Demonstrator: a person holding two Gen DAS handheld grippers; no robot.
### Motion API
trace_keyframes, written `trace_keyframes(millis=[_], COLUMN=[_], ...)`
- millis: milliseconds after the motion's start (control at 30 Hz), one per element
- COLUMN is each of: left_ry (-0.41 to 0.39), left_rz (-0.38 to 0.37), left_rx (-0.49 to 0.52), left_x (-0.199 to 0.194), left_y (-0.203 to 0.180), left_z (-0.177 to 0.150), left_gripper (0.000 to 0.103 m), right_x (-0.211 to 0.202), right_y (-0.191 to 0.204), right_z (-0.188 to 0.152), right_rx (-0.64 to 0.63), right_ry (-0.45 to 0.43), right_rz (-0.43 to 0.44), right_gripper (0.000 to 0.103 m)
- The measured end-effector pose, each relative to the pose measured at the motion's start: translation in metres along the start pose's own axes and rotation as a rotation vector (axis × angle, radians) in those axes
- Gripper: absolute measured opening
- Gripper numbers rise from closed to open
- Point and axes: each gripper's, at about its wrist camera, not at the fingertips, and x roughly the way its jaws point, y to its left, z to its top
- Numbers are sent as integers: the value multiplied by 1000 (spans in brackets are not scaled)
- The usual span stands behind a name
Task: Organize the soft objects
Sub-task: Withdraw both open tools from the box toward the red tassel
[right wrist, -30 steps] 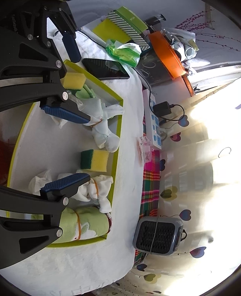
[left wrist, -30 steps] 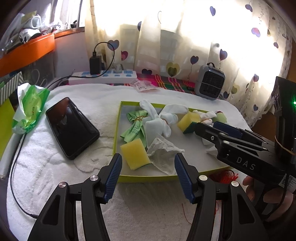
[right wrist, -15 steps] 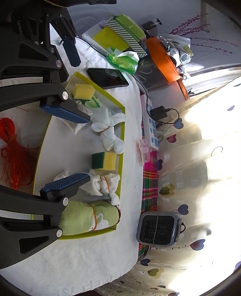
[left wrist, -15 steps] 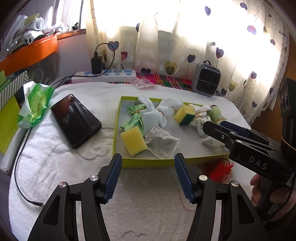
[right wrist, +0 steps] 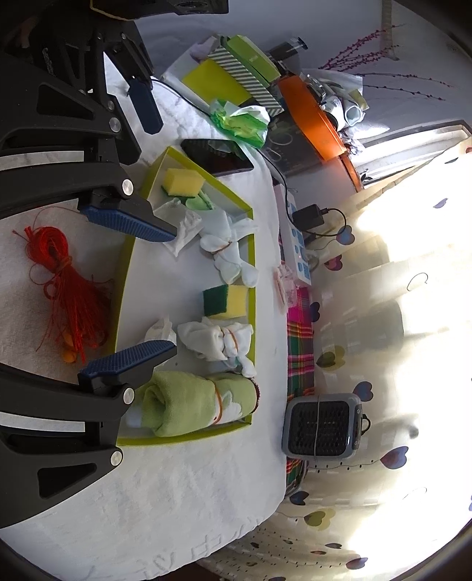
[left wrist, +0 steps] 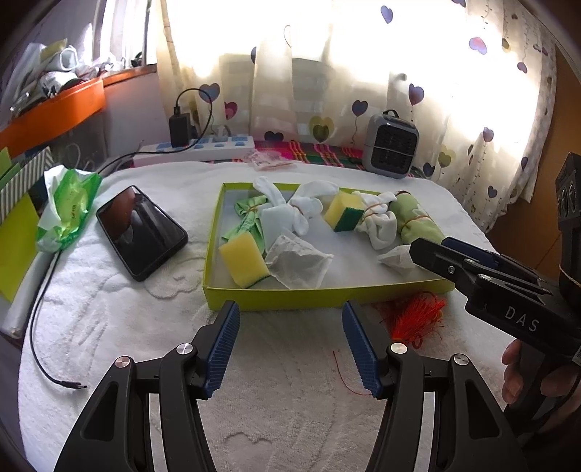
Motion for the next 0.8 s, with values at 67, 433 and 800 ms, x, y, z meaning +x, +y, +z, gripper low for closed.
trace_keyframes(millis=[67, 433, 800], left_ry=[2, 18, 60], left_rz=[-5, -20, -83], left_rx=[4, 40, 74], left_x=[0, 2, 12], left_y=[-2, -14, -34], left_z=[-1, -13, -21], left_gripper=[58, 58, 58], right_x=[-2, -12, -22], right_y=[-2, -18, -37], right_z=[-2, -19, -34], right_rx=[3, 51, 84], right_ry=[-2, 4, -1], right_rz=[-4, -26, -68], right_gripper=[57, 58, 58])
